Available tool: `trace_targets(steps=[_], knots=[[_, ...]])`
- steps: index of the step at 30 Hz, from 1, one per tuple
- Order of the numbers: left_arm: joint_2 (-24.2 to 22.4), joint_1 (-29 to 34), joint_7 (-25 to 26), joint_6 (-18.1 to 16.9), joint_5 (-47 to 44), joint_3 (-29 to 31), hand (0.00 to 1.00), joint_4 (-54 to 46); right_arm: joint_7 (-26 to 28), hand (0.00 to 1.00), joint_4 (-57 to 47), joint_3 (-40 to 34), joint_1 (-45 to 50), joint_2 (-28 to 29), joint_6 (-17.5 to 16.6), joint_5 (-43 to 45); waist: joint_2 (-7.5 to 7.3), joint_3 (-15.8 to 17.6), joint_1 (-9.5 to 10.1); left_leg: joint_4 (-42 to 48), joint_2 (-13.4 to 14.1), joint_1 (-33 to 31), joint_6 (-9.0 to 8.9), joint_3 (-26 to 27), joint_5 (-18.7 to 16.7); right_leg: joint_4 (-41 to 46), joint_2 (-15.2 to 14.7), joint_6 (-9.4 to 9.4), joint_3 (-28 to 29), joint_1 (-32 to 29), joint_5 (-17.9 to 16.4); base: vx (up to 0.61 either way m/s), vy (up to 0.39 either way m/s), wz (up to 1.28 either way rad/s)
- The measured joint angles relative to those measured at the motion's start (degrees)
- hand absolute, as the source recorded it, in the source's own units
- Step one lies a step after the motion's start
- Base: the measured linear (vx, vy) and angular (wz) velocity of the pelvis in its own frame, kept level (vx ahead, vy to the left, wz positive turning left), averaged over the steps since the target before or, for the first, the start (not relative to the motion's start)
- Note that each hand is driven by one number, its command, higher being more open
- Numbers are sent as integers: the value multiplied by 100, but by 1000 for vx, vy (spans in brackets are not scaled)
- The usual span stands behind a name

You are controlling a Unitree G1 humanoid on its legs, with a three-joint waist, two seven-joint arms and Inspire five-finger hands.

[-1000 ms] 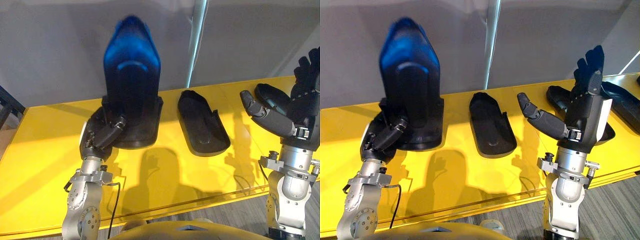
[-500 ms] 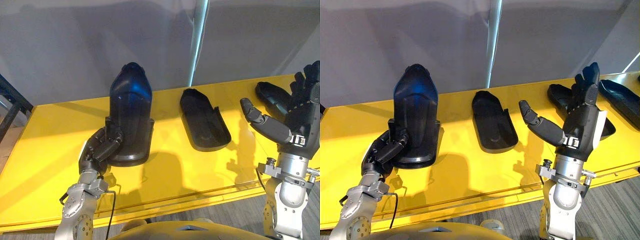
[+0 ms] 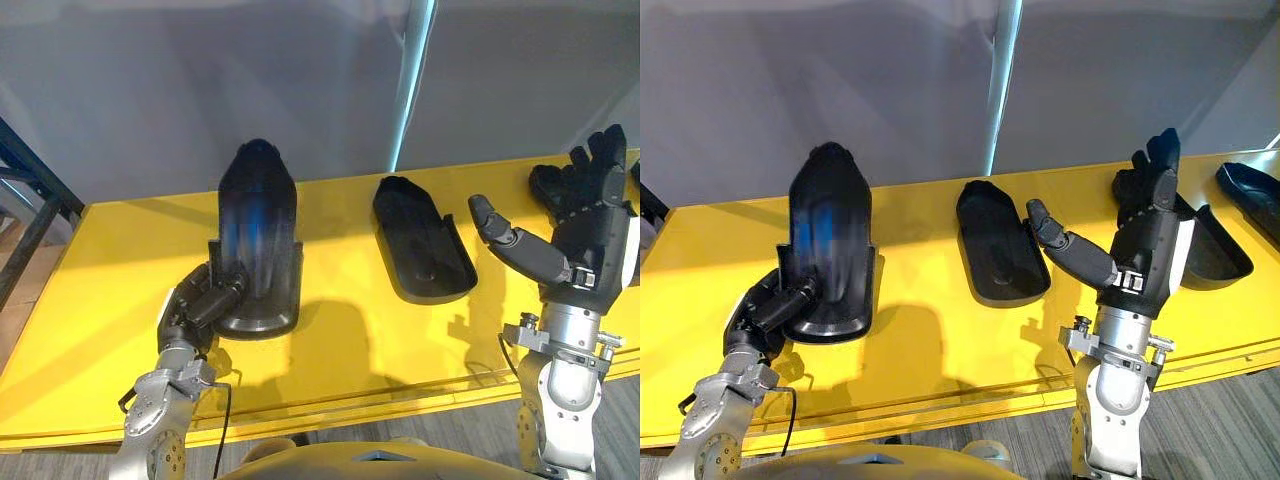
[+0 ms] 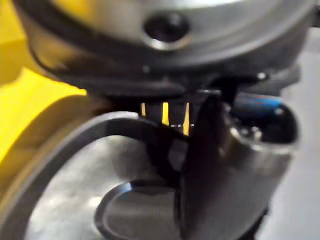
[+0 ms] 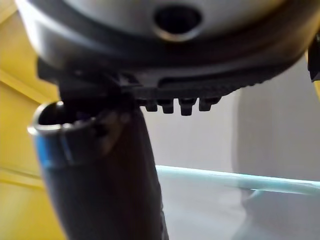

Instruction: Walk over and take three plastic housings, then place them on the shelf

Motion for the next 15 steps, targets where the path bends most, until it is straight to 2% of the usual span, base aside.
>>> trace_targets(steps=[5,15], knots=[[4,-3,-39,25,46,-53,100,8,-24,100,0,0,0,-3,7,5,34,-34,-16,-141,53,58,49,312,38,-62,-21,36,7,3,41,-13,12,-2],[107,-80,69,18,125,-167,100,21,-18,100,0,186,-7,-15,30,4,36,-30,-16,-405,55,172,-3,307,246,-82,2,38,1,3,42,0,0,0]])
